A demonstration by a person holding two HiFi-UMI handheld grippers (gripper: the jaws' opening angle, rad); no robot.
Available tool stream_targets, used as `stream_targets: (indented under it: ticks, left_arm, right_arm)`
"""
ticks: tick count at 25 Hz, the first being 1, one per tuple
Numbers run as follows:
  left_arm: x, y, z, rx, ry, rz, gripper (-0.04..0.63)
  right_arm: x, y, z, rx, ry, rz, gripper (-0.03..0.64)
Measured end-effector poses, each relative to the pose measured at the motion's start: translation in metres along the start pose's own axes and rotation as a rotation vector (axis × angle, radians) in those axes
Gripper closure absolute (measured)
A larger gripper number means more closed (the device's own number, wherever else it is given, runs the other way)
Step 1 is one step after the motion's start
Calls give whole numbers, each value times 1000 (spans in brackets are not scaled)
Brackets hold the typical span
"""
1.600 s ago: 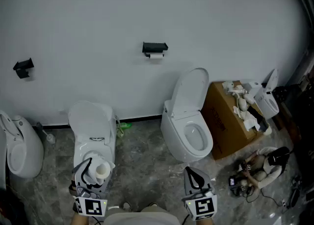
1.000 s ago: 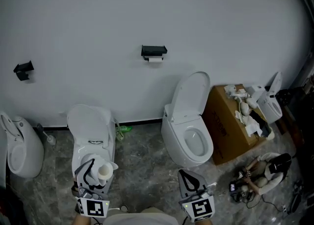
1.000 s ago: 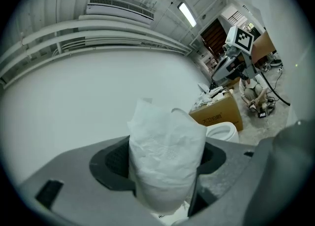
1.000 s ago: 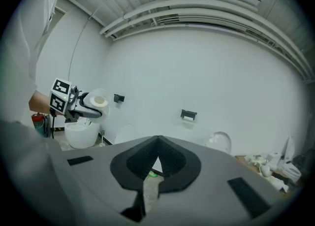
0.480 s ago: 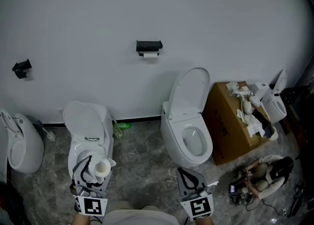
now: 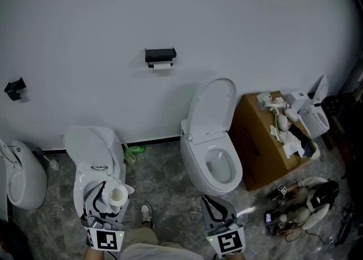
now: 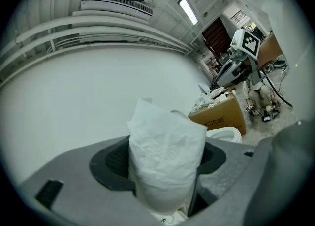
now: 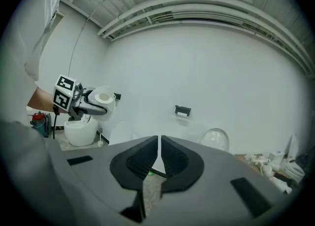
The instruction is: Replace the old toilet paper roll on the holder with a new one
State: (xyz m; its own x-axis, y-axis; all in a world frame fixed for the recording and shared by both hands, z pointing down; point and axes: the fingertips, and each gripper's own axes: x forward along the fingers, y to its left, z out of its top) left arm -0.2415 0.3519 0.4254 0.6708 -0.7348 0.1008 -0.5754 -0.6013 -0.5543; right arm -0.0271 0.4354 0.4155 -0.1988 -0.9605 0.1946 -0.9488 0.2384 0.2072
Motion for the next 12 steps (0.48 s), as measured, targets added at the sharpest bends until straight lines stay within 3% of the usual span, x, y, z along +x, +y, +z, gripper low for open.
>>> stream_targets:
  ticks: [3,8,10,12]
  left_arm:
    - [35,13,-6,36,25,-16,262]
    - [111,37,-23,20,1,-52,262]
    - [146,57,-27,11,-20,-60,262]
    - [181,80,-32,7,-32,-71,262]
  right_arm:
    - [24,-12,-6,-13,15,-8,596]
    - [81,-43,-9,-1,45,-47,556]
    - [116,-61,-6,32,56,-59,521]
    - [154,-78,3,51,61,-64,444]
